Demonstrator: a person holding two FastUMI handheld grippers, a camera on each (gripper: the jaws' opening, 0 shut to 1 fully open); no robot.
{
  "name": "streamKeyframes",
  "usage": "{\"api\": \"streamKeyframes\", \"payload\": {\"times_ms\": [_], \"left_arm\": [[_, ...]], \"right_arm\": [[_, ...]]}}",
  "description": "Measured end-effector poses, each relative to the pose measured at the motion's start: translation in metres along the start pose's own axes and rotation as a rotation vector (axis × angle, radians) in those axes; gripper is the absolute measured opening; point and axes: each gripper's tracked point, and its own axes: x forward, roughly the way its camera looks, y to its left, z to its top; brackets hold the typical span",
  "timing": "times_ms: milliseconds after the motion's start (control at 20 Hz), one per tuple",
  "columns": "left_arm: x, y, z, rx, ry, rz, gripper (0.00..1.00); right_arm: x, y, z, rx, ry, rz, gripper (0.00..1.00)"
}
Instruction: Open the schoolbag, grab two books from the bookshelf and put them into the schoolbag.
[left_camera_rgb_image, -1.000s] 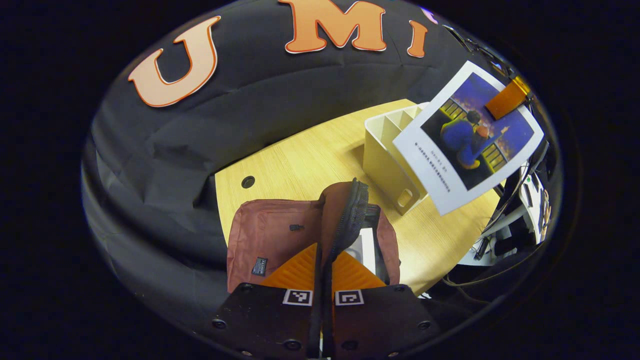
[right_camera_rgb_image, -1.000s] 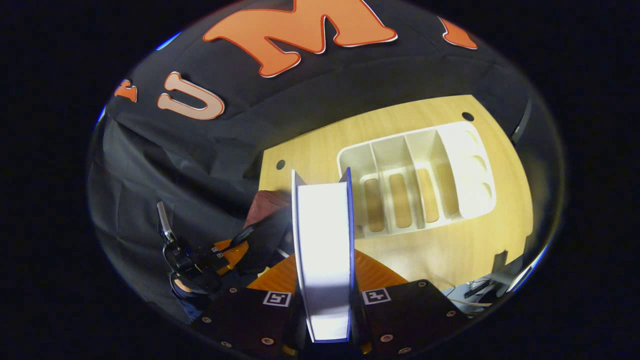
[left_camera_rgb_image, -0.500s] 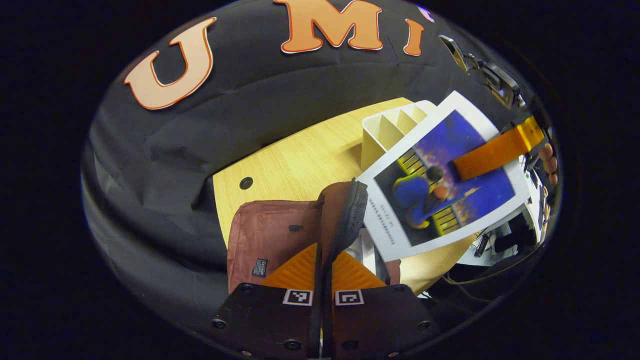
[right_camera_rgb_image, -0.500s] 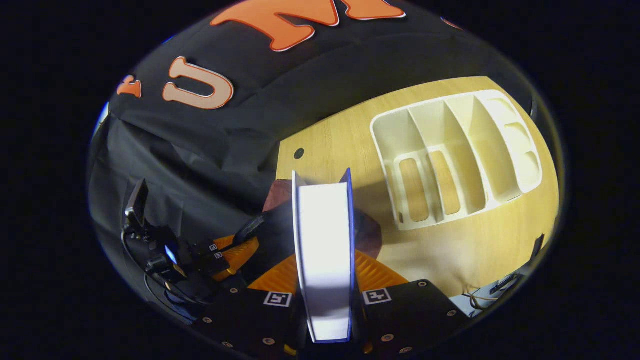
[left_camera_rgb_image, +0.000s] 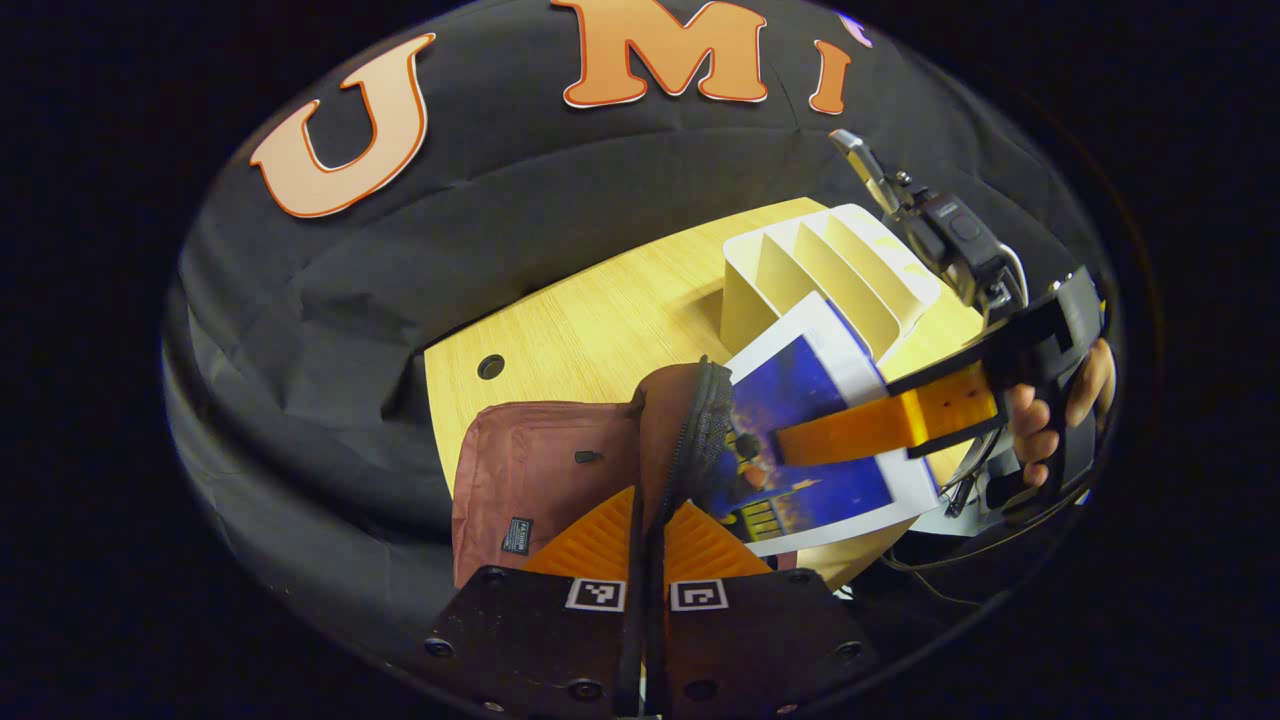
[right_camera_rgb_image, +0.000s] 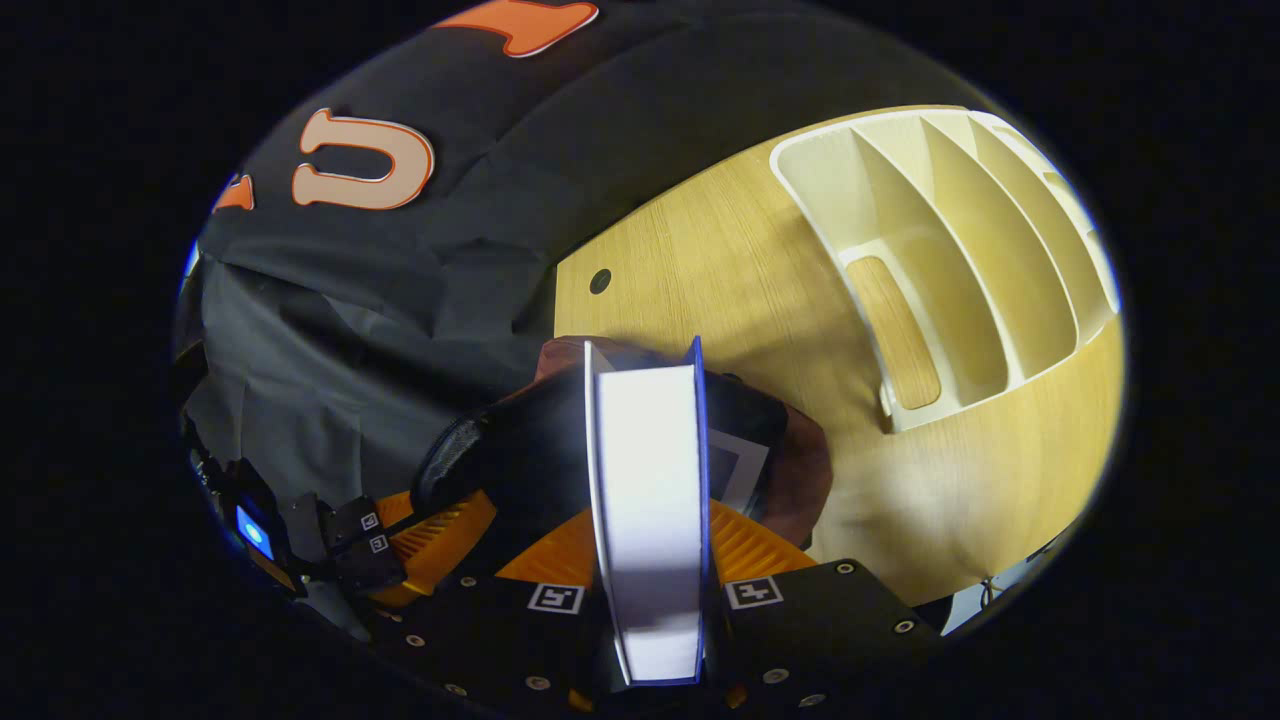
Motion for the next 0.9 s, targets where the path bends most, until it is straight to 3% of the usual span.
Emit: {"api": "streamKeyframes", "payload": {"times_ms": [500, 900], "left_arm": [[-0.011, -0.007, 0.013, -0.003, -0.03, -0.018, 0.02], [-0.014, -0.008, 0.021, -0.01, -0.039, -0.034, 0.02]], "right_arm": [[0.065, 0.012, -0.017, 0.179, -0.033, 0.137, 0.37], [0.099, 0.021, -0.028, 0.184, -0.073, 0.198, 0.37]]}}
